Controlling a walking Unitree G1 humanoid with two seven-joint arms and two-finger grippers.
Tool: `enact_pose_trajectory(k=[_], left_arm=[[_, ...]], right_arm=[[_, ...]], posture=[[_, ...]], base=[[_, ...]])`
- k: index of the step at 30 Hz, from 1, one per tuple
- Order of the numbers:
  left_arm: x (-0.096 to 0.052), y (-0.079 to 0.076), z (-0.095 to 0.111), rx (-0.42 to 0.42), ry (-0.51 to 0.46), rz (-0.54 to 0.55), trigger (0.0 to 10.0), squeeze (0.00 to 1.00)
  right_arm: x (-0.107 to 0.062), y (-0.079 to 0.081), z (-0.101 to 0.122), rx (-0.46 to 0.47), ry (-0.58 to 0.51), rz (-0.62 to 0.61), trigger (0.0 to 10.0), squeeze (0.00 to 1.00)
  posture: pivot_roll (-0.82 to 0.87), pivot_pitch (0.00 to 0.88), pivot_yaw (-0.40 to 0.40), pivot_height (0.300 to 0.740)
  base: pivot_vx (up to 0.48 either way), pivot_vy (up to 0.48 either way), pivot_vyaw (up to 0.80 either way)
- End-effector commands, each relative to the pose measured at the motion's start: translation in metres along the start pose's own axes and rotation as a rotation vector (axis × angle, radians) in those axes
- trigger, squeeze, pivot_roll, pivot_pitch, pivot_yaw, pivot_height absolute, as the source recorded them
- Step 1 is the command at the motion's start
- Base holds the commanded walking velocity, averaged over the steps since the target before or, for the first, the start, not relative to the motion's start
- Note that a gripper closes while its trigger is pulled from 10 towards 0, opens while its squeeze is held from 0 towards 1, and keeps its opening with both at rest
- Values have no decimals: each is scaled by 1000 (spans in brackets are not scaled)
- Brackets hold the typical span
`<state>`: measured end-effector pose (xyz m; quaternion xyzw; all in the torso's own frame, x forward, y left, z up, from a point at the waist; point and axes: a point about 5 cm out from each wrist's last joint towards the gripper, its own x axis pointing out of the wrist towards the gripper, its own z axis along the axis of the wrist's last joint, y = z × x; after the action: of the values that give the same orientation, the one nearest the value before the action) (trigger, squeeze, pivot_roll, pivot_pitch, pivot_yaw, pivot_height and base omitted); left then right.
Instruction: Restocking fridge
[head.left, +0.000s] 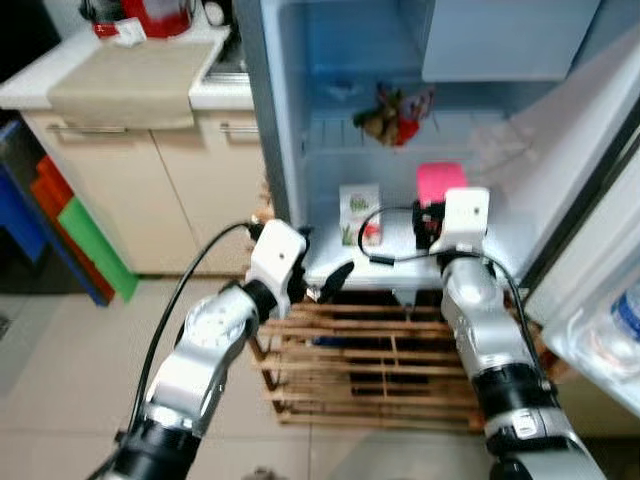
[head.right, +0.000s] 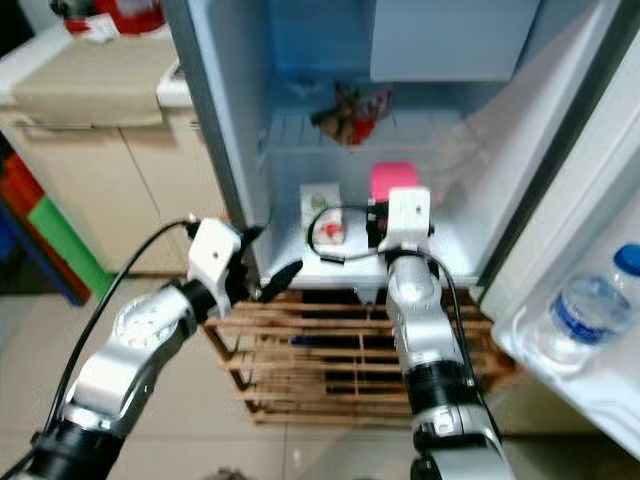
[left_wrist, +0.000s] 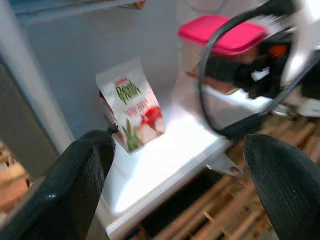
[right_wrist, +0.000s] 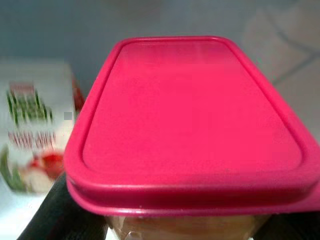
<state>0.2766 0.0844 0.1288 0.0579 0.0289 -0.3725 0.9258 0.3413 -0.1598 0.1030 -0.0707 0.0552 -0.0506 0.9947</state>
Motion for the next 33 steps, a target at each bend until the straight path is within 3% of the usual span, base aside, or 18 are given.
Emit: enact_pose_trajectory(k=[1, 10, 13, 20, 30, 31, 33], left_arm=[[-3, -5, 4, 16, 6, -16, 10000, 0], [-27, -11, 1, -5, 69, -30, 10000, 0], [-37, -15, 0, -15, 91, -30, 10000, 0], [-56, -25, -2, -47, 137, -14, 10000, 0], [-72, -33, -2, -80, 172, 13, 10000, 0], [-73, -34, -1, -85, 175, 18, 10000, 0], [-74, -35, -1, -89, 176, 20, 10000, 0]], right_arm=[[0, 4, 0, -12, 5, -12, 10000, 0], [0, 19, 0, -9, -17, 3, 10000, 0], [5, 29, 10, -37, -59, 21, 10000, 0], [21, 35, 25, -103, -76, -16, 10000, 0], [35, 31, 41, -194, -102, -86, 10000, 0], [36, 28, 42, -200, -101, -101, 10000, 86], [37, 27, 42, -202, -101, -107, 10000, 86]], posture=[[35, 23, 65, 740], [79, 107, 97, 740], [98, 130, 99, 740], [148, 181, 91, 740], [180, 220, 74, 740], [182, 223, 73, 740], [183, 225, 72, 740]], base=[[0, 0, 0], [0, 0, 0], [0, 0, 0], [0, 0, 0], [0, 0, 0], [0, 0, 0], [0, 0, 0]])
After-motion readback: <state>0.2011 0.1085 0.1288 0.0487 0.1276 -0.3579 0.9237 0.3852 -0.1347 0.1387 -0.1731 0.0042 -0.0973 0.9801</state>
